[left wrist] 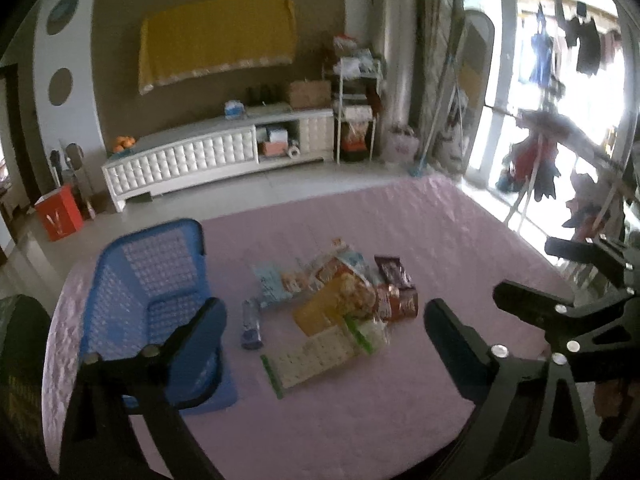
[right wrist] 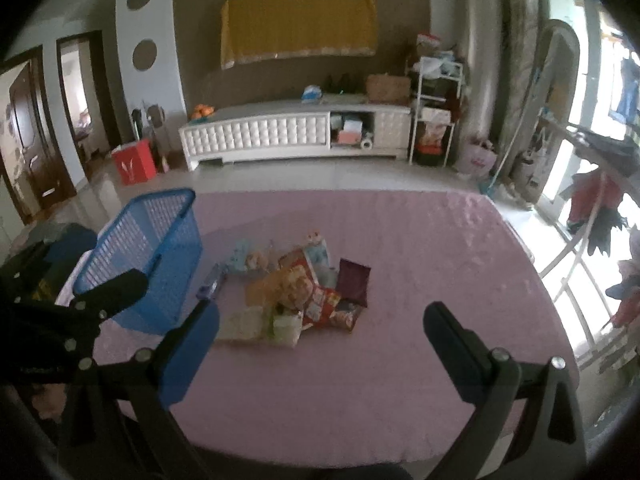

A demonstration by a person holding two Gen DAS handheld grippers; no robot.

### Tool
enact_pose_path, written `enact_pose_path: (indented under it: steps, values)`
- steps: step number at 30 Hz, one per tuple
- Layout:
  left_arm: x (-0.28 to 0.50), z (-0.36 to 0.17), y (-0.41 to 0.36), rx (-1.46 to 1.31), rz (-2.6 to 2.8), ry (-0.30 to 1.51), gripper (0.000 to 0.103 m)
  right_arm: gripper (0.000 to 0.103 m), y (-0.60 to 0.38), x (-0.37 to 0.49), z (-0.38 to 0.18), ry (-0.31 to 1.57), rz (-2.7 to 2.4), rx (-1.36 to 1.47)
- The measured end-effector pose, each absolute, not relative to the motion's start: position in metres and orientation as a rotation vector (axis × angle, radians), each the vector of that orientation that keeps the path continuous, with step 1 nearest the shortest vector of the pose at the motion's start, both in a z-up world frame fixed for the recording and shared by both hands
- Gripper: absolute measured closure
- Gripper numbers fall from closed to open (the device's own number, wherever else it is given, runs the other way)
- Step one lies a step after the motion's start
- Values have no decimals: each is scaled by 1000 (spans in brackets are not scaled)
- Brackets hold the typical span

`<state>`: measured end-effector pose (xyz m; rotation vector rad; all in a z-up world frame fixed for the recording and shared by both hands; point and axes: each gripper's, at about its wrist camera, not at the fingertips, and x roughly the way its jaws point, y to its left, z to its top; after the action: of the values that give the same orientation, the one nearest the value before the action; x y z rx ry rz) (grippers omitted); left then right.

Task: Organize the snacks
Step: 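Grasp the clear green-edged cracker pack with the right gripper while the left grasps the white cracker pack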

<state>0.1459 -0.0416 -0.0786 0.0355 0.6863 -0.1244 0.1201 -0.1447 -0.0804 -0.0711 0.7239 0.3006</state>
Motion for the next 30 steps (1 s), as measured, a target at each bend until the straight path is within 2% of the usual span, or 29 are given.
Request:
enact_pose_path:
  steps: [3, 15, 18, 30]
  values:
    - [158, -96, -47, 62, -110, 730, 11, 2, -142, 135, -97, 773, 354, -80]
    - [147, -167, -10, -97, 22, 913, 11, 3, -89, 175, -156, 881, 743, -378]
    - [140, -183, -6, -158, 57, 945, 14, 3, -71, 179, -171, 887, 847, -446]
    - [136, -224, 7, -280, 178, 1012, 14, 4, -8, 200, -212, 851, 1069, -705]
